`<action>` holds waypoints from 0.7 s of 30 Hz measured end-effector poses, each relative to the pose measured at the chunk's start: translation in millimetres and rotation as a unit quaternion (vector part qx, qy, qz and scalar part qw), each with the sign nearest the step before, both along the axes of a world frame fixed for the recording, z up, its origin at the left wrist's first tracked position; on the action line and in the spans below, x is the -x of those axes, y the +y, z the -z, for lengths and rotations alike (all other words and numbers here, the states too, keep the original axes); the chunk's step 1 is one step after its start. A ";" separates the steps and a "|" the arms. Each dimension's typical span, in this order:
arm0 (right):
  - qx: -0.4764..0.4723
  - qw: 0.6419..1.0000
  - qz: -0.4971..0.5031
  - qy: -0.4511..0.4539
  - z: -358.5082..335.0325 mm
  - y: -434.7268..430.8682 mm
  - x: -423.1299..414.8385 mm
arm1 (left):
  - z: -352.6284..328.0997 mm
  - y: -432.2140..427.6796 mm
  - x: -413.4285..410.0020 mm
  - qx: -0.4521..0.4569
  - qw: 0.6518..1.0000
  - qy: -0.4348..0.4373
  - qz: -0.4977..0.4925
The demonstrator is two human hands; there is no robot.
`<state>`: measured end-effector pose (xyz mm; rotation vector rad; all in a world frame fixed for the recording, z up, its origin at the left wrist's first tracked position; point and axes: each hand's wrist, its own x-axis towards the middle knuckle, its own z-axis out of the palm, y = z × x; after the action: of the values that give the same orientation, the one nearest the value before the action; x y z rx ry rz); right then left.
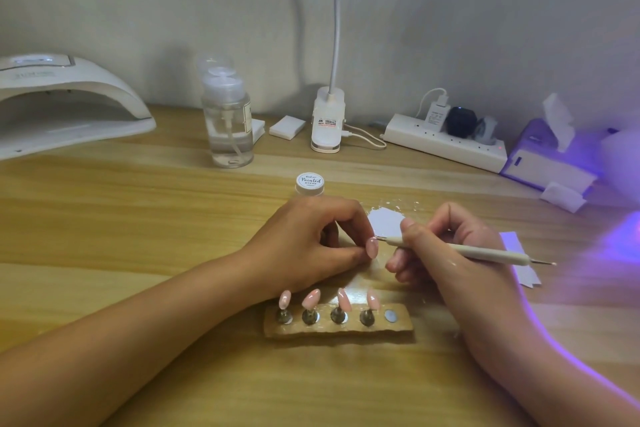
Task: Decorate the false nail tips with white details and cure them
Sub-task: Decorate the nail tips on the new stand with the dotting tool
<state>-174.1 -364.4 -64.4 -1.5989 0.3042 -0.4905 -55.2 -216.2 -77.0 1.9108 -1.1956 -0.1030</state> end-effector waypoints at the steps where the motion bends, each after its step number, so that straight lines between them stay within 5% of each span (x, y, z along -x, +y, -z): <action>1: 0.000 1.000 -0.001 0.000 0.0 0.2 -0.2 | 0.0 0.0 0.0 0.000 1.000 0.000 0.000; 21: -0.013 1.000 -0.002 0.002 -3.1 -0.7 2.9 | -0.1 0.0 0.3 -0.001 1.000 0.008 0.000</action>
<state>-177.0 -365.1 -61.3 -1.5752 0.3093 -0.4797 -55.5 -216.1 -76.9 1.9077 -1.1857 -0.1194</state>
